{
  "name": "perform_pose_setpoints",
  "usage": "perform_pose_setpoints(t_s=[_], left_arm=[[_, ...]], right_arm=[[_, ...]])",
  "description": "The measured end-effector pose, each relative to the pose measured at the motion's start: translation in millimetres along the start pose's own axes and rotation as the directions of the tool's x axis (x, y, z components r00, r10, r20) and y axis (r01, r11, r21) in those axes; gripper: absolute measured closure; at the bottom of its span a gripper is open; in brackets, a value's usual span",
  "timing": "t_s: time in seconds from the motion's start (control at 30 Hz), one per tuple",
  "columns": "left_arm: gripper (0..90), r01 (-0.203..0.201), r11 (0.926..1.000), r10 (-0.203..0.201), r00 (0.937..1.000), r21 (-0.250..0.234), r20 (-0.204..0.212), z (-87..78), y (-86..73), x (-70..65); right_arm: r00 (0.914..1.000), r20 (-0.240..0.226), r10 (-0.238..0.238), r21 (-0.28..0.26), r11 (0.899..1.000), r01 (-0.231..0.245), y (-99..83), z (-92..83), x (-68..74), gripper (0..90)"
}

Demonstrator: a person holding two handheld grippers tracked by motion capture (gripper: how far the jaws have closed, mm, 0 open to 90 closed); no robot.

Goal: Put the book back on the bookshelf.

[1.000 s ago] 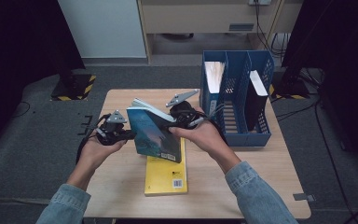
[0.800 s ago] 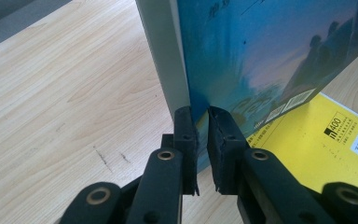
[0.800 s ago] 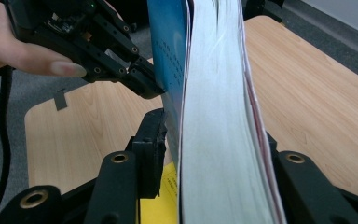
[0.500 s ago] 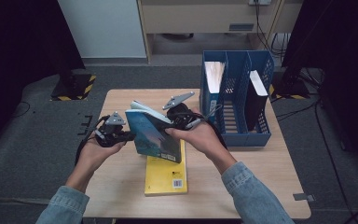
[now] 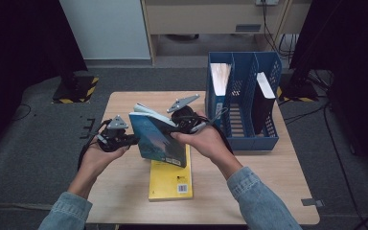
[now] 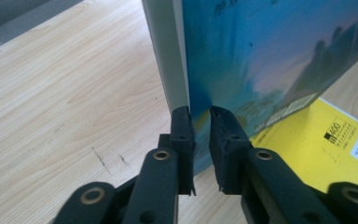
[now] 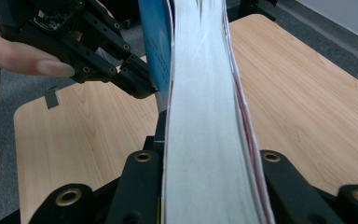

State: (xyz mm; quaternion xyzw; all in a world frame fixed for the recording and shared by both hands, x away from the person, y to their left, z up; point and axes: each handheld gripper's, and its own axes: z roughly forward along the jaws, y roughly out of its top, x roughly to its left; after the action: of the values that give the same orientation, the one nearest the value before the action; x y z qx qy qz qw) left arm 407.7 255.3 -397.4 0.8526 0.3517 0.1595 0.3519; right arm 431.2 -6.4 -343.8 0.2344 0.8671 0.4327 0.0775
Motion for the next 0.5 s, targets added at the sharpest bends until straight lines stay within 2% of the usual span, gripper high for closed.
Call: perform_pose_setpoints(t_s=[0.03, 0.07, 0.1, 0.13, 0.2, 0.27, 0.37, 0.5], left_arm=[[77.0, 0.011, 0.9999, -0.011, 0.9999, -0.009, -0.008, 0.1, -1.6, 0.2], [70.3, 0.016, 0.9998, -0.016, 0.9995, -0.012, -0.028, 0.1, -2.8, -0.2], [63.9, 0.027, 0.9995, -0.028, 0.9972, -0.013, -0.07, 0.2, -5.7, -1.6], [57.4, 0.033, 0.9993, -0.034, 0.9962, -0.018, -0.08, -0.1, -8.5, -2.5], [52.6, 0.066, 0.997, -0.069, 0.9941, -0.042, -0.083, 0.9, -21.7, -4.6], [46.7, 0.081, 0.9961, -0.084, 0.9934, -0.034, -0.078, 3.2, -31.6, -5.4], [46.3, 0.11, 0.9939, -0.11, 0.9926, -0.006, -0.052, 8.0, -47.8, -5.3], [39.3, 0.14, 0.9893, -0.138, 0.9893, 0.042, -0.048, 12.4, -67.0, -7.7]], right_arm=[[1.0, -0.002, -0.002, 0.001, 1.0, 0.002, -0.1, -0.2, -0.4, 72.6], [1.0, -0.007, -0.002, 0.001, 1.0, 0.002, -0.1, -0.4, -0.6, 72.8], [1.0, -0.008, -0.004, 0.0, 1.0, 0.004, -0.3, -0.5, -0.8, 72.9], [1.0, -0.007, -0.005, -0.003, 1.0, 0.005, -0.7, -0.4, -1.3, 73.0], [0.9999, -0.009, 0.008, -0.009, 1.0, -0.008, -1.4, -0.3, -3.2, 72.9], [0.9997, -0.01, 0.02, -0.015, 1.0, -0.021, -1.8, -0.1, -4.9, 72.9], [0.9996, -0.003, 0.028, -0.025, 0.999, -0.028, -2.3, 0.6, -6.1, 72.9], [0.999, 0.008, 0.043, -0.033, 0.999, -0.043, -2.6, 1.3, -6.7, 73.1]])
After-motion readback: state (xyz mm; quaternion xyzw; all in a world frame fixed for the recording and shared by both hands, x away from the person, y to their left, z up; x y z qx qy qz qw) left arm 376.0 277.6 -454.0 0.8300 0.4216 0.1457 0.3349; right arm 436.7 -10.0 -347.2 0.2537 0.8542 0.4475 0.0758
